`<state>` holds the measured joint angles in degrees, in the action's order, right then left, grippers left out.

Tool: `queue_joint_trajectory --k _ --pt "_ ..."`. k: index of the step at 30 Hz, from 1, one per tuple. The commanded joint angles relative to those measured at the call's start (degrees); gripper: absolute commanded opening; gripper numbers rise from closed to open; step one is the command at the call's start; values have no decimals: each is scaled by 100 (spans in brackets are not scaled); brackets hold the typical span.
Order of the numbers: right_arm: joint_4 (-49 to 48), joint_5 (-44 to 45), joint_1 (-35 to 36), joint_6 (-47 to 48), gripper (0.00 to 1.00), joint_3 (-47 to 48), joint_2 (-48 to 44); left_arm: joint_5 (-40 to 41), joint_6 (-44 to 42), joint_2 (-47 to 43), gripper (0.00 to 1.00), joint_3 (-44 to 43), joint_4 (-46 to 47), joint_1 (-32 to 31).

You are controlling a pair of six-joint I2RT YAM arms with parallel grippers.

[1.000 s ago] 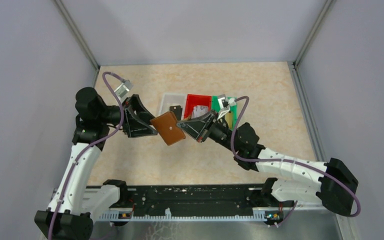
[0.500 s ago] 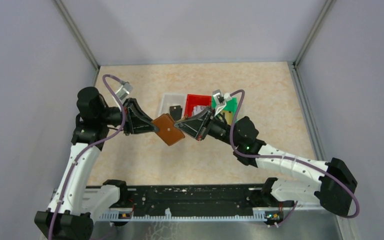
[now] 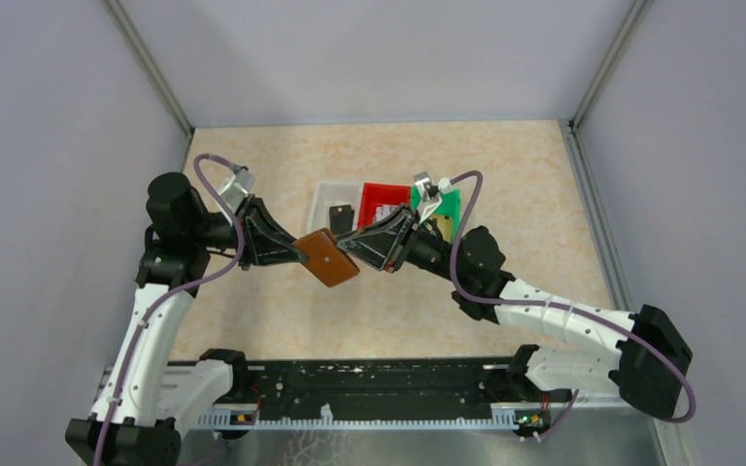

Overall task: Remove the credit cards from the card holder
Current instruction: Open the card holder.

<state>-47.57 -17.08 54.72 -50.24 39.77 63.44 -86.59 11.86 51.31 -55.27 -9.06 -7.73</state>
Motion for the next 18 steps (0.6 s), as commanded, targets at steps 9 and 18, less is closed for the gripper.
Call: queue_joint_trajectory --k 9,18 --pt "-341 30 -124 -224 0 22 -155 -54 -162 -23 41 -156 -28 -27" --pt "981 -252 -129 400 0 666 -290 -38 -278 -94 83 -106 -326 -27"
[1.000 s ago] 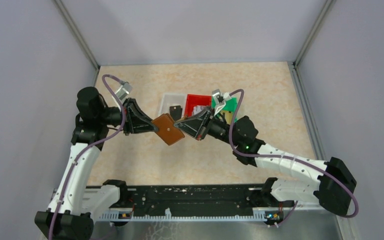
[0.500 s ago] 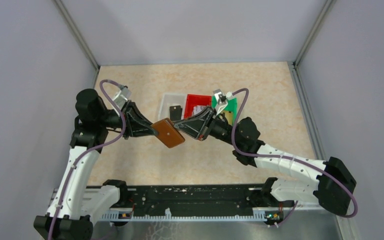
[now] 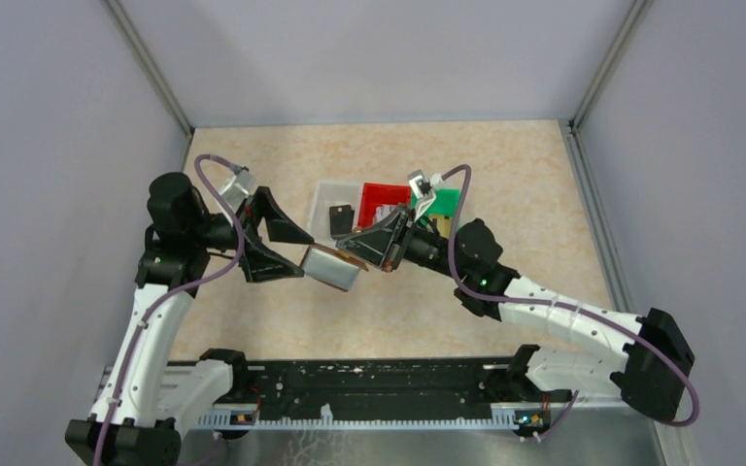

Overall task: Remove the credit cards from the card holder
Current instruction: Open the card holder.

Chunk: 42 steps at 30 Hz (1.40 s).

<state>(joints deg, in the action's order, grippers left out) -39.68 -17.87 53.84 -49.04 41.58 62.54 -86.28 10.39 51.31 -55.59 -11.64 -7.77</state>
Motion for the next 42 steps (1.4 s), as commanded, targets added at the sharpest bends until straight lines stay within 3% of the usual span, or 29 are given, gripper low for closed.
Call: queue_joint_trajectory --k 1,5,11,21,26,33,39,40,42 --pt "193 -220 -36 272 0 495 -187 -46 -157 -109 82 -47 -65 -23" --pt "100 -471 -38 148 0 586 -60 135 -572 -209 80 89 -95 -23" --pt "14 -1099 -35 -22 0 900 249 391 -2369 -483 78 200 -881 -23" --pt "-112 -1713 29 -195 0 1294 686 315 -2941 -418 79 94 -1475 -23" --pt "-68 -1893 120 -193 0 1659 974 41 -2664 -433 63 233 -1482 -23" --pt "13 -2052 196 -183 0 1943 1253 -58 -2539 -387 29 202 -1482 -23" --pt "140 -1907 182 -88 0 2001 1288 -260 -2316 -360 10 121 -1482 -23" --pt "239 -1827 153 -46 3 2009 1282 -280 -2281 -365 7 107 -1482 -23" --pt "480 -1669 77 44 23 2008 1226 -258 -2163 -369 0 74 -1482 -23"
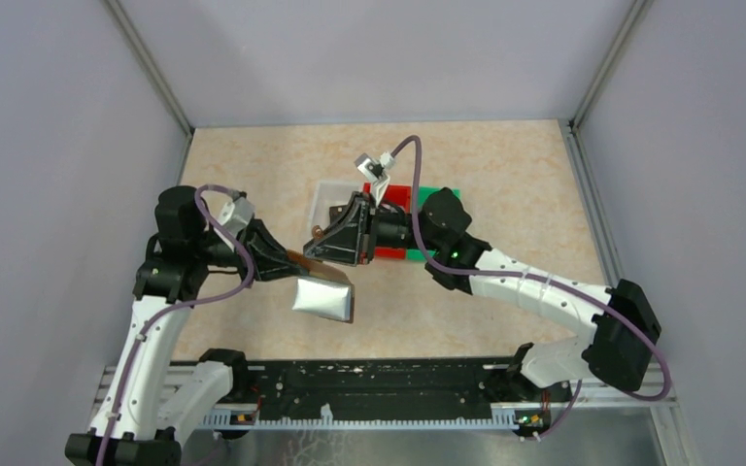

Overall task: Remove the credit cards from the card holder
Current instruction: Open the card holder.

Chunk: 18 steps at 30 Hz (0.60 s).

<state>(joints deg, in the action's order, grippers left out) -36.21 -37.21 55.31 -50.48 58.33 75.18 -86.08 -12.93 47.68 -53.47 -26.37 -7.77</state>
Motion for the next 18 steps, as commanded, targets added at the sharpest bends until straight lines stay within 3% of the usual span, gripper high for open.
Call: queue_joint_trajectory --k 1,3,5,9,14,18 --pt "269 370 -124 243 31 318 -91 -244 244 4 0 -164 -8 -23" --pt "548 535 -267 376 47 207 -281 -192 534 57 0 -218 86 -23" --pt "714 641 -460 446 60 -54 -589 -162 1421 131 0 -233 495 -23" --pt "934 745 -876 574 76 -710 -1470 -15 3334 260 0 -212 1890 -23" --pt "1462 738 -972 973 80 -1332 -2414 252 4923 437 0 -222 3191 -23" --pt "1291 670 -978 916 77 -2008 -2996 436 5458 471 0 -260 3440 -23"
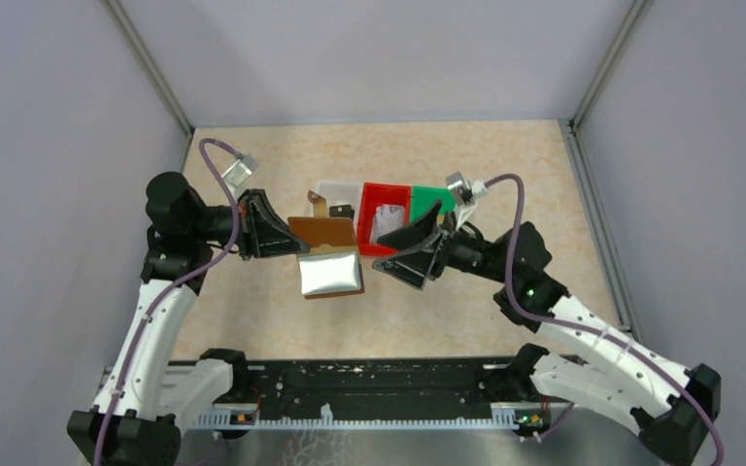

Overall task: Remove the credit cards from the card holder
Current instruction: Open the card holder.

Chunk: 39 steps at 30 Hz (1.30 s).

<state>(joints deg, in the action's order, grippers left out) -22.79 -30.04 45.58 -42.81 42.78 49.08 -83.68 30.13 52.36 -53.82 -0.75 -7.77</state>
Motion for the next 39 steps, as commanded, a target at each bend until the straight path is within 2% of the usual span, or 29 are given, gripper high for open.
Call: queue_joint_trajectory --k 1,5,12,17,39 --pt "-157 -58 -3 101 75 -618 -478 224 1267 6 0 -219 944 -23" --pt "-437 -52 -4 -30 69 -983 -548 361 1747 36 0 -199 1134 -23" --pt "-924 -255 4 -166 59 -985 -14 455 2606 157 0 -192 1640 -23" --pt "-1267 -352 108 -239 55 -892 279 475 2667 137 0 -173 1701 -23" --pt "-1596 18 268 -313 40 -600 749 423 2806 51 0 -105 1838 -23"
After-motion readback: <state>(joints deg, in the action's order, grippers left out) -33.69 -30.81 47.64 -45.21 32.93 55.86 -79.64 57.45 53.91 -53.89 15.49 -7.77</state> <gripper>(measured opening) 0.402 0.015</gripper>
